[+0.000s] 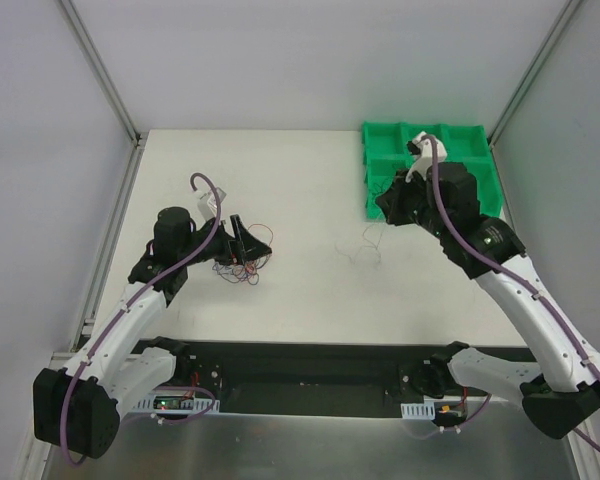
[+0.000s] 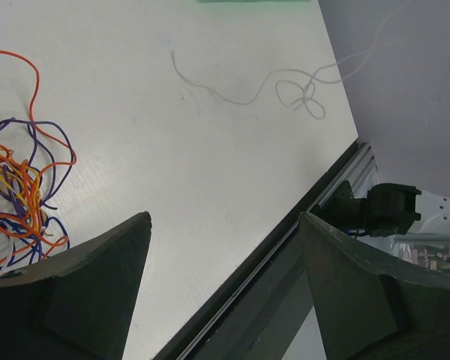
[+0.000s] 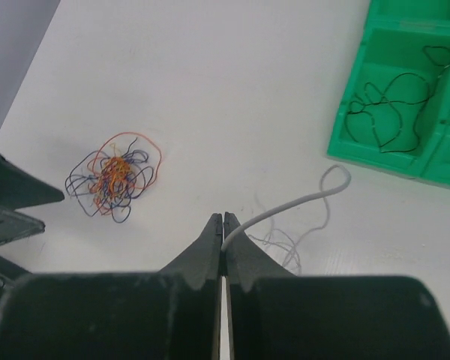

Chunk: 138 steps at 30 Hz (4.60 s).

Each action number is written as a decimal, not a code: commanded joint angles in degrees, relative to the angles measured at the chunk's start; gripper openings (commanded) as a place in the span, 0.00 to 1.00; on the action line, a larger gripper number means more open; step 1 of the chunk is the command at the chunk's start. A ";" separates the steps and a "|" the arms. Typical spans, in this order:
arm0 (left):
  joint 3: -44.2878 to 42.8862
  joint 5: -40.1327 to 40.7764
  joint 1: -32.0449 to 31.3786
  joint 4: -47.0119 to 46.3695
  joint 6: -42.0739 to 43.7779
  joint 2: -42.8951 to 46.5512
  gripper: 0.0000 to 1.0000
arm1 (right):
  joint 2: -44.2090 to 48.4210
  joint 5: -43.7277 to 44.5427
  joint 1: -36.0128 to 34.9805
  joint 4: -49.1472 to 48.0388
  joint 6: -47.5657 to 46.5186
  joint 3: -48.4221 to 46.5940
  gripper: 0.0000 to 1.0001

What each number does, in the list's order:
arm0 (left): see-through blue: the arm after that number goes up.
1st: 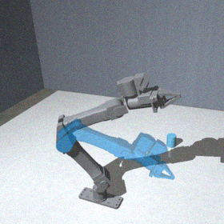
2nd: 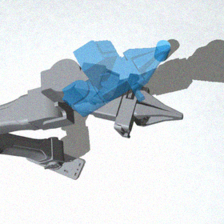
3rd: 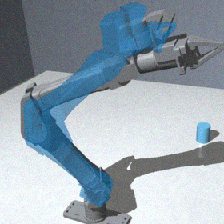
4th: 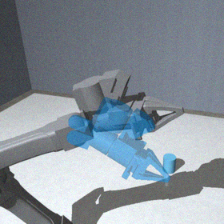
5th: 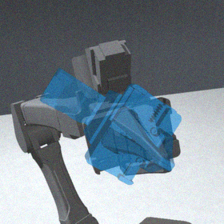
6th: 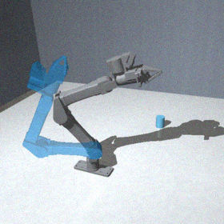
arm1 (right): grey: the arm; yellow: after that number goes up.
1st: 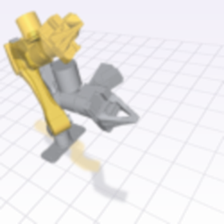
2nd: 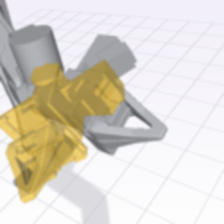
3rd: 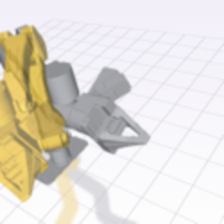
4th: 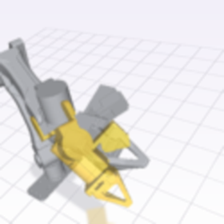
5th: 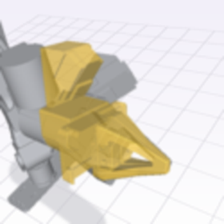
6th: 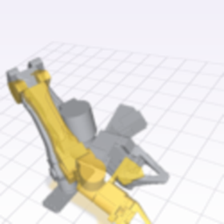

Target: Untangle the cables

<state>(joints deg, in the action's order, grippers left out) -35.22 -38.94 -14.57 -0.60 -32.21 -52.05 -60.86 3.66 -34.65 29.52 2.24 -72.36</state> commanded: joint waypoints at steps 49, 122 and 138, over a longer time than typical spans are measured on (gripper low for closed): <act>-7.05 -6.68 -0.20 -1.86 0.48 -7.80 0.87 | -36.17 -6.21 38.08 -13.86 -12.26 -37.53 0.00; -1.87 26.46 6.39 24.16 -5.24 7.76 0.88 | -25.34 -18.33 2.17 -25.80 9.08 4.86 0.66; -2.74 24.53 6.39 20.03 -1.90 -6.12 0.76 | -52.33 -16.59 -12.98 -27.85 6.37 -10.96 0.43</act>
<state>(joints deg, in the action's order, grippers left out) -37.52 -14.04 -8.54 22.35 -36.16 -55.24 -110.54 -13.96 -46.85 4.45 10.76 -77.87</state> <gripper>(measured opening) 0.786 0.438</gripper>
